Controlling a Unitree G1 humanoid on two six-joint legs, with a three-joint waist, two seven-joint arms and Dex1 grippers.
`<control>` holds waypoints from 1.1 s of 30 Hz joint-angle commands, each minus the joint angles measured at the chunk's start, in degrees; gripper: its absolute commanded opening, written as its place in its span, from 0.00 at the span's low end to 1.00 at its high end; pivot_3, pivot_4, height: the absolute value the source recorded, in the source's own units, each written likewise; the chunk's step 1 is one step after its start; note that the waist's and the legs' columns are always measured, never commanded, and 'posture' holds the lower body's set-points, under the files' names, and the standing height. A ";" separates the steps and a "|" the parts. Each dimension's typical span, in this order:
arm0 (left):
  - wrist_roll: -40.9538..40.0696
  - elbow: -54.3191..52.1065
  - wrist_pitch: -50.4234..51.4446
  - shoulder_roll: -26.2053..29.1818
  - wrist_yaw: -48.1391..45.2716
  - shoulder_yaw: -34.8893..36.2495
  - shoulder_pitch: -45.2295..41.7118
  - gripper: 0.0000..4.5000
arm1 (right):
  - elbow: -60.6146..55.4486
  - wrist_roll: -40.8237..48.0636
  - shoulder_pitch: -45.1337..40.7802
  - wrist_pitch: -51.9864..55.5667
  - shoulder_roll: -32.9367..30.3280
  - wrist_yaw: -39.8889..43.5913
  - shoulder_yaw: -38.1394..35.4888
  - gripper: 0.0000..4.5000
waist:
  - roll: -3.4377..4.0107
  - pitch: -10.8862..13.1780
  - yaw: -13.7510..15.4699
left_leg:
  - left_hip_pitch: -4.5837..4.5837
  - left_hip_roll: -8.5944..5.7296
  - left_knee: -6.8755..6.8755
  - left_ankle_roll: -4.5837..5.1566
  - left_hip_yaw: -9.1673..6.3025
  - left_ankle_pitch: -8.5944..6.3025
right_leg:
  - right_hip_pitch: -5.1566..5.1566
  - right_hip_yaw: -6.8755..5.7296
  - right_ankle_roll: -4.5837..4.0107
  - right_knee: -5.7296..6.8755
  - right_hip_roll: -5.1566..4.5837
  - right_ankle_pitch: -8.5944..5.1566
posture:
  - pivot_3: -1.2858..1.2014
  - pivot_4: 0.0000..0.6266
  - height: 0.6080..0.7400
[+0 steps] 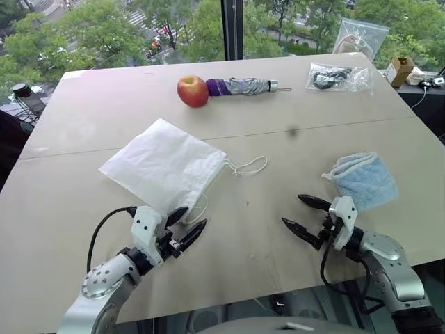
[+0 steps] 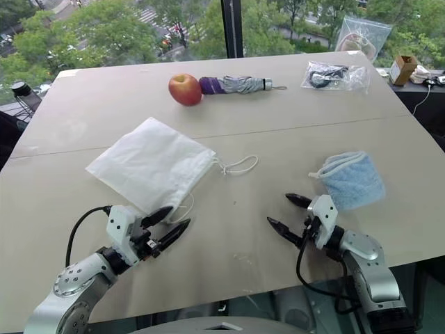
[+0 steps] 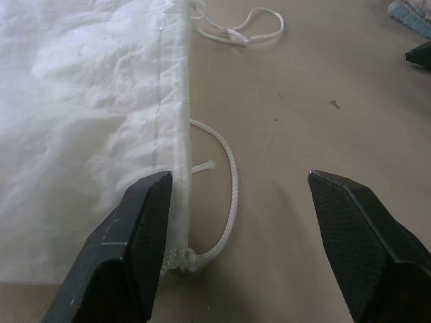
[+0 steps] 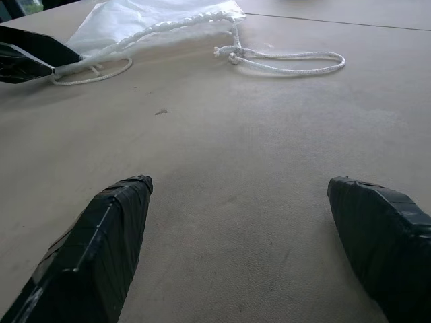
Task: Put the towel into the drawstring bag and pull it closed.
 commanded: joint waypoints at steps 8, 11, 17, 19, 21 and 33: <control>-0.56 0.35 -5.38 -1.87 -4.29 2.72 1.13 0.74 | 1.56 -0.41 -1.18 -1.86 0.00 -0.09 -0.08 0.99 | -0.03 -0.02 -0.01 | 0.01 0.00 0.04 0.01 0.10 0.00 | 0.01 -0.01 0.00 0.01 0.01 0.00 | 0.52 0.24 1.00; -1.05 0.09 -5.66 -2.11 -5.22 3.37 1.51 0.74 | 1.52 -0.31 -1.39 -1.84 0.07 -0.05 0.07 0.99 | -0.03 -0.02 -0.02 | 0.02 -0.01 0.05 0.01 0.10 0.00 | 0.01 0.01 0.00 0.02 0.01 0.00 | 0.52 0.24 1.00; -5.23 -1.48 -5.47 -2.12 -7.63 6.03 1.69 0.74 | 1.60 -0.25 -1.52 -2.00 0.12 0.13 0.12 0.99 | -0.04 -0.02 -0.04 | 0.01 -0.01 0.05 0.01 0.15 0.00 | 0.00 0.00 0.00 0.02 0.03 0.01 | 0.52 0.24 1.00; -7.43 -2.30 -4.84 -1.82 -8.72 6.87 1.48 0.74 | 1.50 -0.04 -1.62 -1.96 0.14 0.28 0.10 0.99 | -0.04 -0.02 -0.04 | 0.01 -0.01 0.05 0.01 0.18 0.00 | 0.01 0.00 0.00 0.03 0.04 0.01 | 0.52 0.24 1.00; -7.12 -2.65 -5.28 -1.37 -9.09 7.04 0.58 0.74 | 1.29 0.34 -1.89 -1.73 0.22 0.49 0.11 0.99 | -0.04 -0.02 -0.04 | 0.01 0.00 0.07 0.01 0.18 0.00 | 0.01 0.00 0.00 0.04 0.04 0.01 | 0.52 0.24 1.00; 31.26 10.24 -13.18 -3.78 12.32 -8.08 -17.78 0.74 | 0.11 0.73 -5.92 -0.35 1.54 -0.17 0.81 0.99 | -0.06 -0.04 0.03 | 0.12 -0.10 0.13 0.02 0.21 0.01 | 0.18 -0.01 0.00 0.16 0.15 0.02 | 0.52 0.24 1.00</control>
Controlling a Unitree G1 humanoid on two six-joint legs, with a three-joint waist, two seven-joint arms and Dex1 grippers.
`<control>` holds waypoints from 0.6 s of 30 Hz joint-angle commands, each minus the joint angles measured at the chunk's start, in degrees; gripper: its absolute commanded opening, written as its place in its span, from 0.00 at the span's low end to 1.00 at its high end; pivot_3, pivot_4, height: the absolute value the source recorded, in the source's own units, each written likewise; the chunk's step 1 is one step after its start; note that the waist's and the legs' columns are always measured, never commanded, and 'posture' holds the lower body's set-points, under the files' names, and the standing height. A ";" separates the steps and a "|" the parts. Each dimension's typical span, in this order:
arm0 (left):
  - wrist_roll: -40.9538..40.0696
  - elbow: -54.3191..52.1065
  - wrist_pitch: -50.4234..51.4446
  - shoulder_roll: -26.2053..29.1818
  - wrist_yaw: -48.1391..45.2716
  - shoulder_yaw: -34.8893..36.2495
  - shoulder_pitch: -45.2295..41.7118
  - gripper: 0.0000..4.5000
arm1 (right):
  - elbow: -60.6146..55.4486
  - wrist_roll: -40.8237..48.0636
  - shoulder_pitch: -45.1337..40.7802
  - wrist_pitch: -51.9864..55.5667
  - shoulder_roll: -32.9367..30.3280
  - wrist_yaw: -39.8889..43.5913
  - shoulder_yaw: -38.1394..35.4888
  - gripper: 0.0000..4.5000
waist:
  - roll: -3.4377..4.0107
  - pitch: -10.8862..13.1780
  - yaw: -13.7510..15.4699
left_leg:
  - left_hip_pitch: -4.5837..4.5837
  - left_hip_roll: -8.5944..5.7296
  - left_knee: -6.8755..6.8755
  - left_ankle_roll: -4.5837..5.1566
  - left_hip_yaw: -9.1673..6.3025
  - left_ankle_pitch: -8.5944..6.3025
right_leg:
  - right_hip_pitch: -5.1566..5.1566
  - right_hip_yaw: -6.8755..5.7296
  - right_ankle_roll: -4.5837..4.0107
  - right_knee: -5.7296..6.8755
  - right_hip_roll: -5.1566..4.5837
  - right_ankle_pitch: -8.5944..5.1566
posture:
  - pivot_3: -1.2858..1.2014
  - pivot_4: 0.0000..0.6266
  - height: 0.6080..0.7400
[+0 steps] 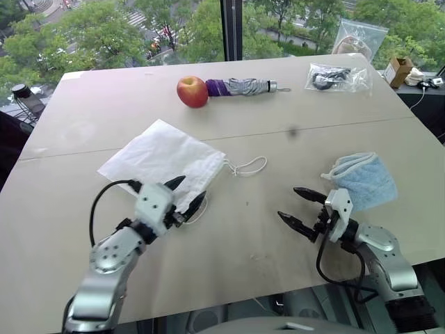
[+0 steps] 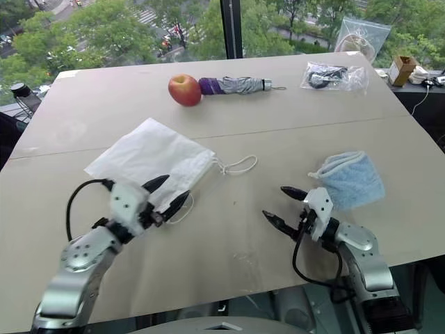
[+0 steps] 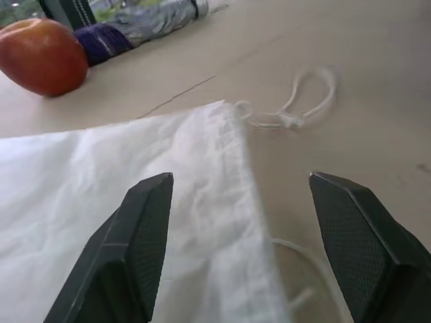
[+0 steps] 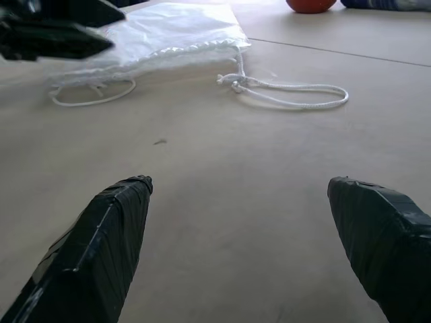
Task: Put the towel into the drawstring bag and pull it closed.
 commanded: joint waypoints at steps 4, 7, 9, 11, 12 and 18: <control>14.12 5.84 -8.48 -0.36 8.20 -4.47 -3.21 0.74 | -3.54 0.93 -1.34 0.49 0.37 -1.51 -0.36 0.99 | 0.01 0.00 -0.01 | 0.01 0.01 -0.04 0.00 -0.02 0.00 | 0.00 0.00 -0.02 0.01 -0.01 0.01 | 0.52 0.24 1.00; 19.25 6.97 -11.43 -0.22 11.92 -5.04 -2.50 0.74 | -4.30 1.06 -1.45 0.74 0.07 -1.77 -0.66 0.99 | 0.01 0.00 -0.01 | 0.02 0.03 -0.04 0.00 -0.02 0.00 | -0.01 -0.01 -0.01 0.04 -0.01 0.01 | 0.52 0.24 1.00; 22.95 7.37 -12.76 -0.07 14.67 -5.10 -1.82 0.74 | -4.56 1.15 -1.43 0.86 -0.16 -1.99 -0.97 0.99 | 0.01 0.00 0.01 | 0.03 0.04 -0.04 0.00 -0.01 0.00 | 0.00 -0.01 -0.01 0.04 -0.02 0.01 | 0.52 0.24 1.00; 25.84 7.29 -13.46 -0.81 17.96 -4.54 -1.29 0.74 | -4.71 1.16 -1.38 0.88 -0.31 -2.14 -1.02 0.99 | 0.00 0.00 0.03 | 0.03 0.04 -0.04 0.00 -0.02 0.00 | 0.00 0.01 -0.01 0.05 -0.04 0.01 | 0.52 0.24 1.00; 26.95 7.10 -13.51 -1.70 20.01 -4.04 -0.99 0.74 | -4.76 1.15 -1.36 0.88 -0.37 -2.19 -0.98 0.99 | 0.00 0.00 0.05 | 0.03 0.04 -0.03 0.00 -0.02 0.00 | 0.00 0.01 0.00 0.05 -0.04 0.01 | 0.52 0.24 1.00; 30.36 7.97 -11.04 -5.10 23.55 -4.55 0.53 0.74 | -4.92 1.22 -1.44 1.04 -0.79 -2.07 -0.88 0.99 | 0.00 -0.01 0.08 | 0.05 0.04 -0.01 0.00 -0.02 0.00 | 0.01 0.02 0.01 0.08 -0.07 0.02 | 0.52 0.24 1.00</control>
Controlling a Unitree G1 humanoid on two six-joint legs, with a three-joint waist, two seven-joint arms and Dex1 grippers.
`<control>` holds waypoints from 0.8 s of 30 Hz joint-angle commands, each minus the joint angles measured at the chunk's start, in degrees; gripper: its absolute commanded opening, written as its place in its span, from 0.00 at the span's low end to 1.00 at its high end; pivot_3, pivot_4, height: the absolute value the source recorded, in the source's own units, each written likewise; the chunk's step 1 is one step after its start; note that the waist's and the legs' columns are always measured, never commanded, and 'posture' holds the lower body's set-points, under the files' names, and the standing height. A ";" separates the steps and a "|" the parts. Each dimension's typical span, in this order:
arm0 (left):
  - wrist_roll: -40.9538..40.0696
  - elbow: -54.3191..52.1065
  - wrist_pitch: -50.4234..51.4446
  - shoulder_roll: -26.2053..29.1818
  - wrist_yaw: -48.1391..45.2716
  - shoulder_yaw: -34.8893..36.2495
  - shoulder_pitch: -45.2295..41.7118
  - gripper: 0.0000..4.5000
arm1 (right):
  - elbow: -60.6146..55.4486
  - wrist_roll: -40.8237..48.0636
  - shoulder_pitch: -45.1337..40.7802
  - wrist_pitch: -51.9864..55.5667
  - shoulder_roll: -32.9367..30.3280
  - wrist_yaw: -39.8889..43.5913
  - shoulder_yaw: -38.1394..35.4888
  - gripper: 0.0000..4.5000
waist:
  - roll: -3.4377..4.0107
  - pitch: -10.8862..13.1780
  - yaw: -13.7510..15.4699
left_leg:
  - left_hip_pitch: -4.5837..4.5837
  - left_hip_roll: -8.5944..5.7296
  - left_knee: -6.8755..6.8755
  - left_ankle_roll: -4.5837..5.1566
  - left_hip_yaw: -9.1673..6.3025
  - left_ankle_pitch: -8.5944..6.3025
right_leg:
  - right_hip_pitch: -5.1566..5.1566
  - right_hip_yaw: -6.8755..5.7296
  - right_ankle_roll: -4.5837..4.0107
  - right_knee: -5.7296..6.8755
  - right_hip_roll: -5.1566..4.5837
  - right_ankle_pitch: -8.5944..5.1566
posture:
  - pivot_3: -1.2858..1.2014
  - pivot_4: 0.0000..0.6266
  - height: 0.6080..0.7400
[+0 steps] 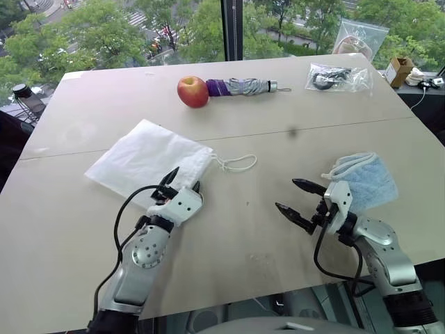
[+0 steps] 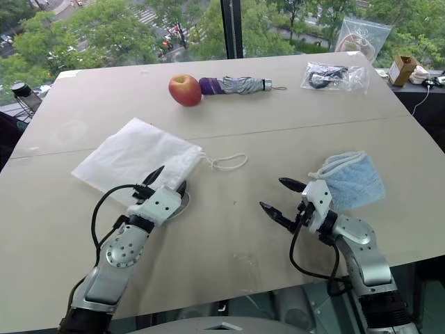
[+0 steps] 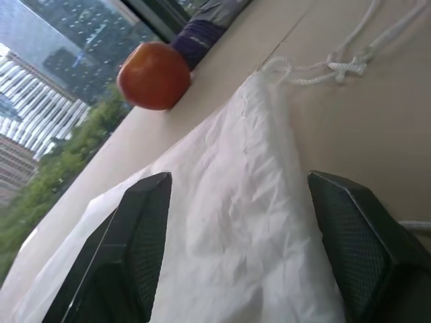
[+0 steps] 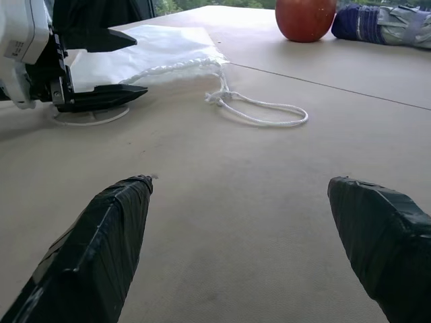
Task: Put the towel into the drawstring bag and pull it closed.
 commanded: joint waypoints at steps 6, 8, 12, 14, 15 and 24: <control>0.11 0.28 4.32 -2.75 1.61 1.30 0.20 0.53 | -1.93 0.74 -0.89 0.24 -0.91 0.41 -0.70 1.00 | 0.06 -0.04 -0.05 | 0.09 0.00 0.01 0.00 0.01 0.00 | 0.06 -0.03 0.00 0.08 0.02 -0.01 | 0.52 0.24 1.00; 0.08 0.34 5.08 -2.81 1.50 1.62 0.24 0.32 | -1.65 0.68 -1.30 0.23 -0.93 0.52 -0.62 1.00 | 0.23 -0.14 -0.04 | 0.19 0.00 0.02 0.01 0.00 0.00 | 0.18 -0.06 -0.01 0.09 0.03 -0.01 | 0.52 0.24 1.00; -0.40 0.18 6.12 -3.27 1.21 2.30 0.42 0.01 | -1.13 0.55 -1.98 0.14 -0.91 0.62 -0.61 1.00 | 0.48 -0.33 0.19 | 0.25 -0.01 0.07 0.01 -0.03 0.01 | 0.29 -0.10 -0.01 0.09 0.02 -0.01 | 0.52 0.24 1.00; -0.41 0.15 6.12 -3.09 1.26 2.64 0.50 0.01 | -0.96 0.44 -2.11 0.01 -0.81 0.58 -0.55 1.00 | 0.47 -0.36 0.16 | 0.24 -0.03 0.10 0.01 -0.02 0.01 | 0.29 -0.09 0.00 0.09 0.01 -0.01 | 0.52 0.24 1.00; -0.38 0.15 5.99 -2.91 1.31 2.78 0.53 0.01 | -0.95 0.38 -2.11 -0.05 -0.75 0.53 -0.50 1.00 | 0.49 -0.37 0.16 | 0.24 -0.03 0.10 0.01 -0.02 0.01 | 0.30 -0.08 0.00 0.09 0.01 -0.01 | 0.52 0.24 1.00; 3.01 -0.04 -1.28 2.51 2.00 2.14 -0.55 0.01 | -0.38 0.08 -2.45 -0.48 -0.47 0.09 -0.62 1.00 | 0.52 -0.39 -0.05 | 0.23 -0.01 0.09 0.01 -0.05 0.01 | 0.28 -0.11 -0.01 0.09 0.04 -0.01 | 0.52 0.24 1.00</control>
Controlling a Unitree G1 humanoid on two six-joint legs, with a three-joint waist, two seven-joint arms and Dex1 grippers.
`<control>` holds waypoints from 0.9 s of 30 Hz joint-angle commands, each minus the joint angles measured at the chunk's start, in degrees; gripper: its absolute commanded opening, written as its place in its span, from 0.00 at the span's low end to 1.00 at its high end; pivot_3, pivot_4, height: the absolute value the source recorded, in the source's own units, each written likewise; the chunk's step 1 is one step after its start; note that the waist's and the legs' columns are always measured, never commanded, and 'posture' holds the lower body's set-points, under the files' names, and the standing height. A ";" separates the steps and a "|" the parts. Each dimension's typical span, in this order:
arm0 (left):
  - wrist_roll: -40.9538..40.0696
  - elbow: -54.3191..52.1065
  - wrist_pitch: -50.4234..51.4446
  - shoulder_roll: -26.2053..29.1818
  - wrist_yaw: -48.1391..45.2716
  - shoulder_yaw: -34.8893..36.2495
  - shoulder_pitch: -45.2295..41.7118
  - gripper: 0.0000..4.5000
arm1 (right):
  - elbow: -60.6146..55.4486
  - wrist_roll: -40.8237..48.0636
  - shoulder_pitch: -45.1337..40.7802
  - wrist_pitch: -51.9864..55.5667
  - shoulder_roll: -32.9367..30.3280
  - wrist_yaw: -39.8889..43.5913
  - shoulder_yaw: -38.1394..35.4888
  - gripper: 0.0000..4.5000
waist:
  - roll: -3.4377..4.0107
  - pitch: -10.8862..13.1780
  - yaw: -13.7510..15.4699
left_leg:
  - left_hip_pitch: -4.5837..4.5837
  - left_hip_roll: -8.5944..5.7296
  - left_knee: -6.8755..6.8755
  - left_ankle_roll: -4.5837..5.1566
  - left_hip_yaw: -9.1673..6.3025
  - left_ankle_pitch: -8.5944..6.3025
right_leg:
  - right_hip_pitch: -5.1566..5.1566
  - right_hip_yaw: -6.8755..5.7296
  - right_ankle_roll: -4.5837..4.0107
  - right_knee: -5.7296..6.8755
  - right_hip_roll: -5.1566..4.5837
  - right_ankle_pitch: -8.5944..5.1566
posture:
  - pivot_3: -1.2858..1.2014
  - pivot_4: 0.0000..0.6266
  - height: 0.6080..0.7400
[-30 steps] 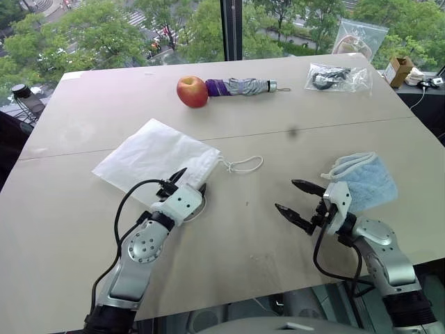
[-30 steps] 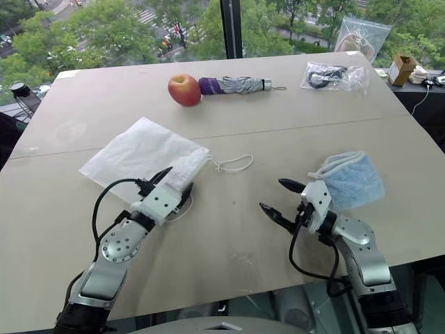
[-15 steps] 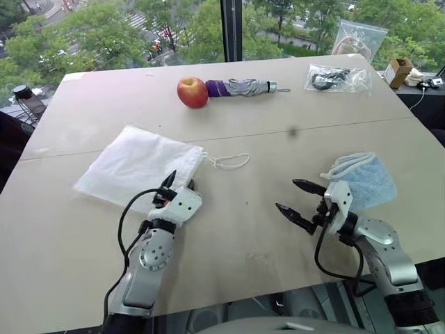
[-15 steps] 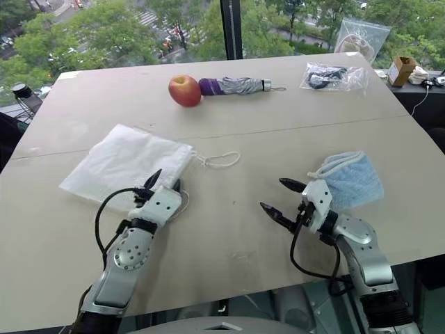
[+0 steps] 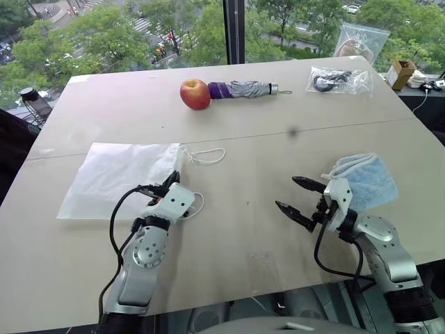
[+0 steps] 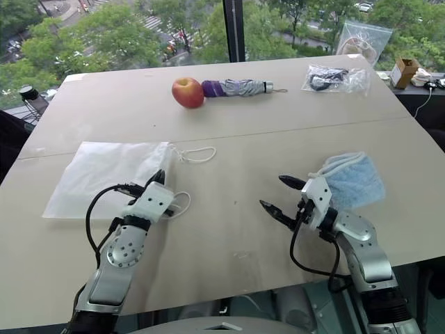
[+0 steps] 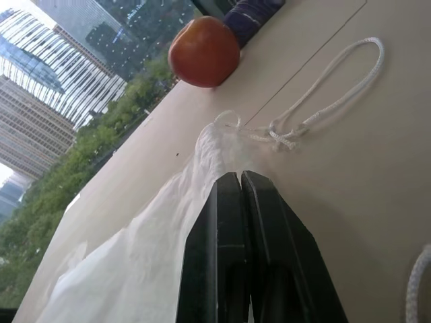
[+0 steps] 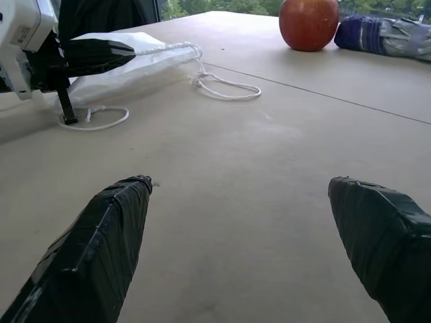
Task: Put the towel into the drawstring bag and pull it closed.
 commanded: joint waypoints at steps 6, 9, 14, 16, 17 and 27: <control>13.13 1.00 -15.96 14.12 -1.09 -6.97 -0.53 0.01 | -0.15 -0.09 -1.47 -1.37 0.41 -0.12 -0.36 1.00 | -0.01 0.01 -0.10 | -0.04 0.02 -0.03 0.00 0.04 0.00 | -0.05 0.03 -0.01 -0.02 0.00 0.00 | 0.52 0.24 1.00; 14.96 1.31 -18.92 17.79 0.32 -5.63 0.64 0.06 | 0.33 -0.30 -2.03 -1.55 0.64 -0.02 -0.31 1.00 | -0.01 0.01 -0.18 | -0.06 0.03 -0.07 0.00 0.05 0.00 | -0.08 0.09 -0.01 -0.06 -0.07 0.00 | 0.52 0.24 1.00; 7.86 -1.73 -11.33 11.17 1.41 0.21 2.56 0.44 | 0.93 -0.47 -2.42 -1.94 0.79 0.13 -0.35 1.00 | -0.03 0.05 -0.11 | -0.12 0.08 -0.13 0.01 0.04 -0.01 | -0.18 0.12 -0.01 -0.07 -0.13 0.00 | 0.52 0.24 1.00; 4.63 -4.22 -5.23 5.94 0.16 2.08 3.00 0.63 | 0.96 -0.49 -2.43 -2.01 0.79 0.13 -0.33 1.00 | -0.06 0.05 -0.03 | -0.14 0.08 -0.09 0.01 0.02 -0.01 | -0.17 0.10 0.01 -0.07 -0.15 0.01 | 0.52 0.24 1.00; 2.10 -6.28 0.31 1.56 -0.09 3.51 3.14 0.72 | 1.03 -0.47 -2.46 -2.04 0.75 0.20 -0.36 1.00 | -0.06 0.05 -0.06 | -0.15 0.06 -0.05 0.01 0.04 -0.01 | -0.15 0.04 0.02 -0.06 -0.15 0.01 | 0.52 0.24 1.00; -0.89 -18.51 35.62 -15.67 -5.50 3.59 -2.95 0.98 | 1.77 -0.44 -3.84 -1.69 0.56 1.17 0.10 1.00 | -0.23 0.07 -0.31 | -0.11 0.00 0.06 0.01 -0.24 -0.01 | -0.02 -0.17 0.01 0.02 0.12 0.01 | 0.52 0.24 1.00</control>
